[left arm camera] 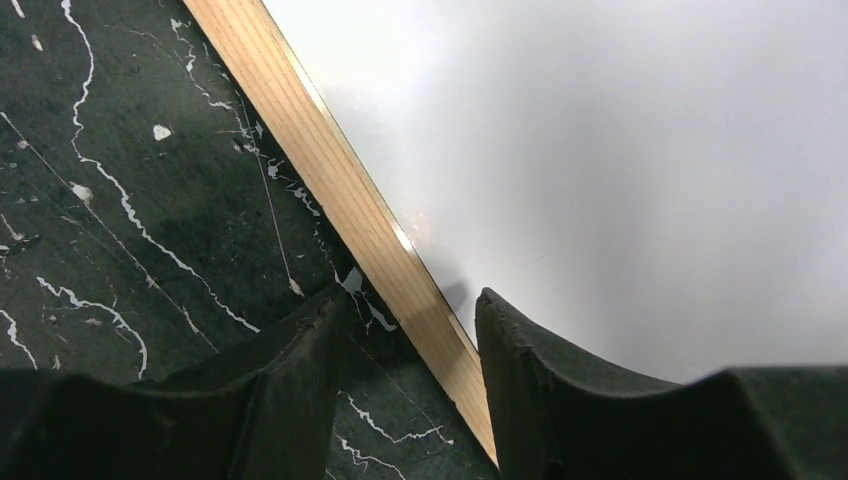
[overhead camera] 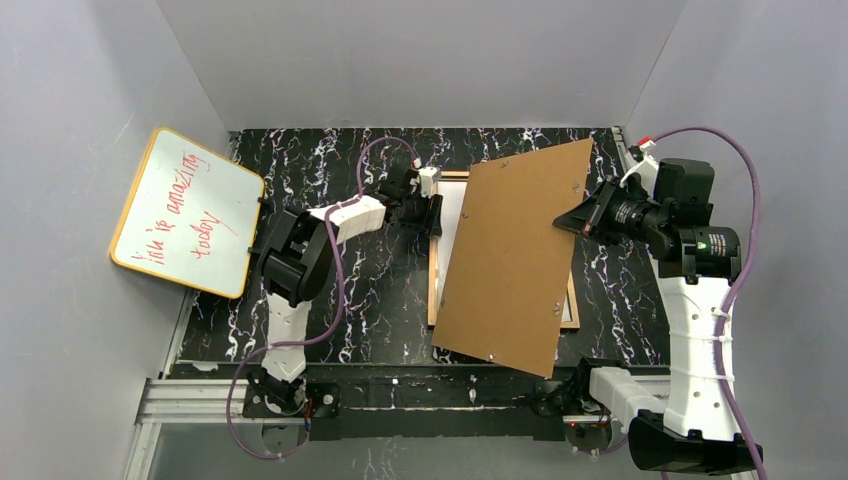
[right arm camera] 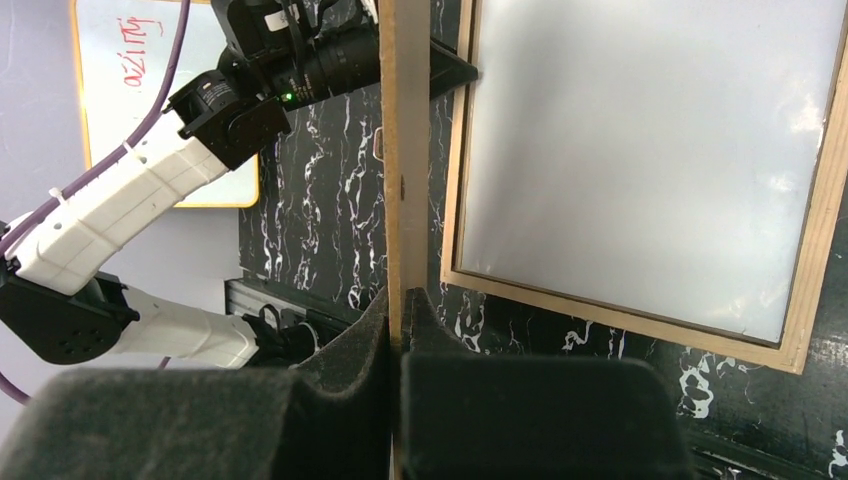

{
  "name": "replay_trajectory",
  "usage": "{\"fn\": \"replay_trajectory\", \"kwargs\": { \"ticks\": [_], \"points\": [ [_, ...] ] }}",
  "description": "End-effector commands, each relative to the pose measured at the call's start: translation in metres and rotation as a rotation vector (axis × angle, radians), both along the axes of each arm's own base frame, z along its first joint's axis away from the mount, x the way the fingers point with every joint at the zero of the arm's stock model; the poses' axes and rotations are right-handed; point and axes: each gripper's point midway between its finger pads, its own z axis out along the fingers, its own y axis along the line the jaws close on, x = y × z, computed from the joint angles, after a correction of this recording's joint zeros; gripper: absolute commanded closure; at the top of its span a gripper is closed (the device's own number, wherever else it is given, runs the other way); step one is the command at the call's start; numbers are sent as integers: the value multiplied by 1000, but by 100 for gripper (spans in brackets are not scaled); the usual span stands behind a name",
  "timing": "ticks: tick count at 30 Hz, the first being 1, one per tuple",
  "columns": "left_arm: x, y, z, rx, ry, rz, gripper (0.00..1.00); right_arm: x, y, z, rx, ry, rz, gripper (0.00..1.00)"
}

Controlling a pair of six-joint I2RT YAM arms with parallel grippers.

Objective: Put the photo into the frame

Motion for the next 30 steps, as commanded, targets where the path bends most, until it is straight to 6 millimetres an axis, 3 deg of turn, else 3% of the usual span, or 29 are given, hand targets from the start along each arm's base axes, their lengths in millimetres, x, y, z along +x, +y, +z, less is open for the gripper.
{"fn": "replay_trajectory", "kwargs": {
  "ticks": [1,7,12,20,30],
  "points": [
    [1,0,6,23,-24,0,54,1,9,24,57,-99,27,99],
    [5,11,5,72,-55,30,70,3,8,22,55,-96,28,99],
    [9,24,4,138,-82,55,77,4,9,17,59,-88,33,99],
    [16,52,20,179,-132,75,78,9,14,-2,93,-56,55,99],
    [17,104,38,232,-188,58,78,26,33,-24,241,-1,136,99]
  ]
}}
